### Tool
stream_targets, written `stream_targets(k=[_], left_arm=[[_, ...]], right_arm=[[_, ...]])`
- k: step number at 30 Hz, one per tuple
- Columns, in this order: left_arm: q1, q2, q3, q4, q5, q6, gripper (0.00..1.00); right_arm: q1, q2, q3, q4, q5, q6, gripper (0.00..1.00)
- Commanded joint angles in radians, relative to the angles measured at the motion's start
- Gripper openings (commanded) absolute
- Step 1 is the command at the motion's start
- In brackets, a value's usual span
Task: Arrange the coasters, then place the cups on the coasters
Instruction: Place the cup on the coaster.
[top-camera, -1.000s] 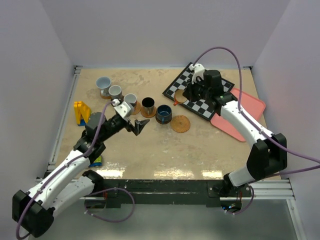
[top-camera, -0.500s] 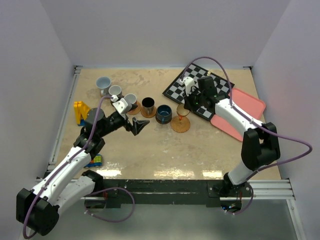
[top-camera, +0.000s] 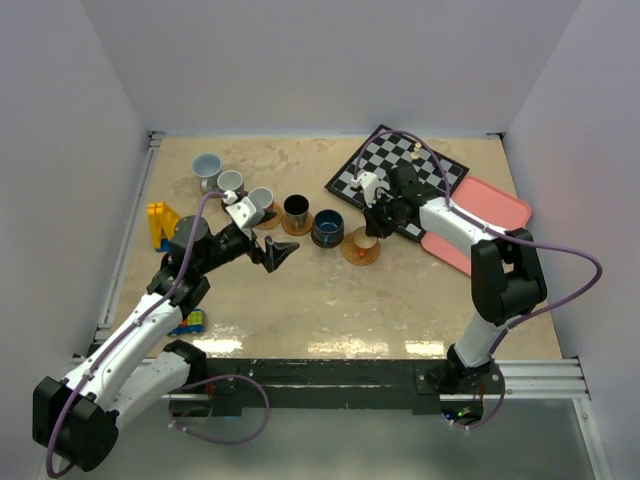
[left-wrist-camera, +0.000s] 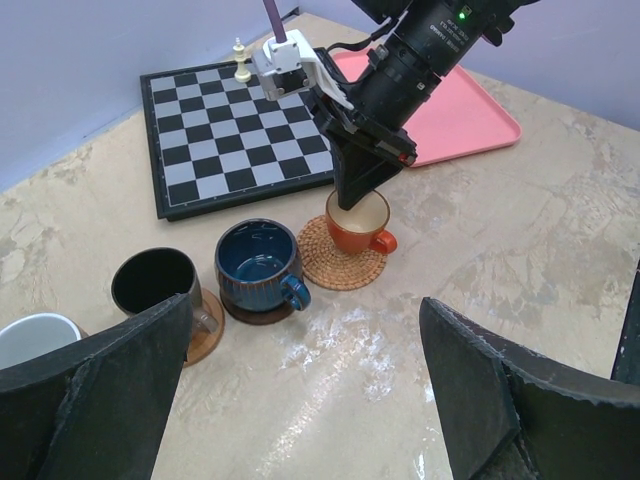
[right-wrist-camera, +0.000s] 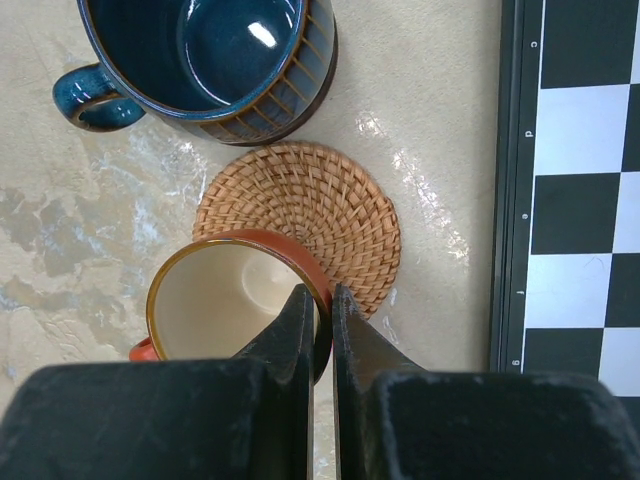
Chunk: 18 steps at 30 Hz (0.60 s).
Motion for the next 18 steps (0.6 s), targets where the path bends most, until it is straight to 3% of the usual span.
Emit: stream_targets(k=[1, 18], left_arm=[[0.005, -0.005, 0.042, 0.024, 0.027, -0.002, 1.00], [0.005, 0.013, 0.040, 0.022, 0.049, 0.006, 1.00]], right_arm=[[0.001, 0.000, 0.013, 0.018, -0.029, -0.022, 0.00], [0.001, 0.043, 0.026, 0.037, -0.058, -0.048, 0.00]])
